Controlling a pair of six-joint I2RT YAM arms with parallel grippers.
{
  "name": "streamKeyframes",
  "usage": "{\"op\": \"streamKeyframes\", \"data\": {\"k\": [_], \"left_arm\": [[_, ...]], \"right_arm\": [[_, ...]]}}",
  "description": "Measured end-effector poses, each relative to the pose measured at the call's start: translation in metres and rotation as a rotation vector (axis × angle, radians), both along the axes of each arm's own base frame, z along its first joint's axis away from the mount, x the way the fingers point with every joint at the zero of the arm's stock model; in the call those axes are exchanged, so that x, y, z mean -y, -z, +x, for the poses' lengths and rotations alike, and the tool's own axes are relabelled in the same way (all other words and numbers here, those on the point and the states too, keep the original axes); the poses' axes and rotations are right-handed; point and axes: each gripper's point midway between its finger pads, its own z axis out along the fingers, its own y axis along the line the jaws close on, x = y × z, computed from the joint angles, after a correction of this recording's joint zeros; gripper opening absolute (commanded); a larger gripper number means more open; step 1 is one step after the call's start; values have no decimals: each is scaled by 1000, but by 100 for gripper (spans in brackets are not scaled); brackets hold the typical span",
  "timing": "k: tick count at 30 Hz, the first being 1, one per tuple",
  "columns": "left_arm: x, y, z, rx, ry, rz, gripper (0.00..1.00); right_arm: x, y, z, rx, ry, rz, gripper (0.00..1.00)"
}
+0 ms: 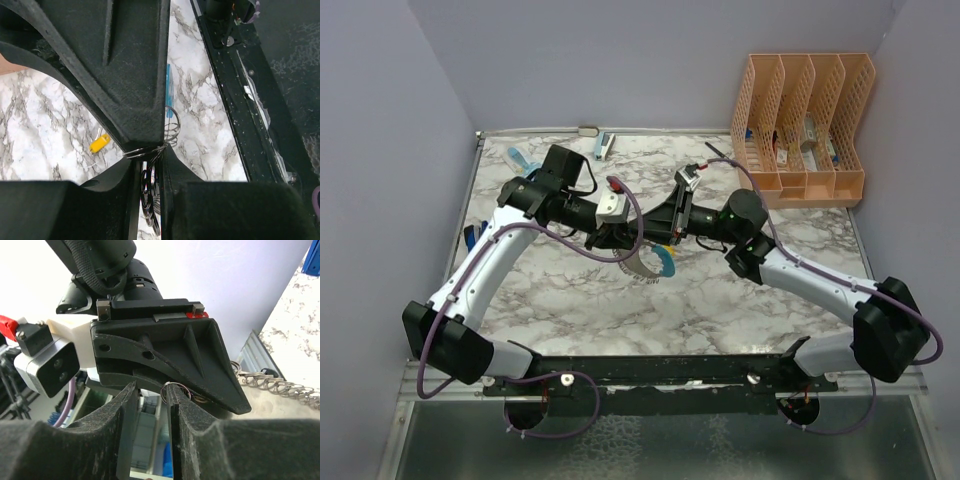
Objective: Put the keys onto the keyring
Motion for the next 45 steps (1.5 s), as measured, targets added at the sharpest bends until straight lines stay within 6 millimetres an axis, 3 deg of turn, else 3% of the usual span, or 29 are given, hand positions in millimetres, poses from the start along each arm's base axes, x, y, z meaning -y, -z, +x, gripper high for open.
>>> {"op": "streamKeyframes", "data": {"k": [16, 20, 30, 32, 35, 38, 45], "left_arm": [[-3, -21, -12, -76, 6, 6, 0], [-2, -23, -15, -109, 13, 10, 0], [-1, -27, -26, -180, 50, 9, 0], [-2, -27, -27, -186, 55, 11, 0], [-3, -27, -29, -190, 62, 17, 0], [-4, -26, -32, -194, 68, 19, 0], [-3, -22, -37, -210, 86, 16, 0]], "right_arm": [[0, -10, -2, 216, 9, -58, 11], [0, -15, -1, 267, 17, -73, 1], [0, -14, 2, 313, 27, -102, 1], [0, -12, 2, 312, 26, -108, 7], [0, -9, 2, 318, 24, -125, 29], [2, -4, 2, 344, 28, -167, 44], [28, -18, -8, 627, 111, -252, 47]]}}
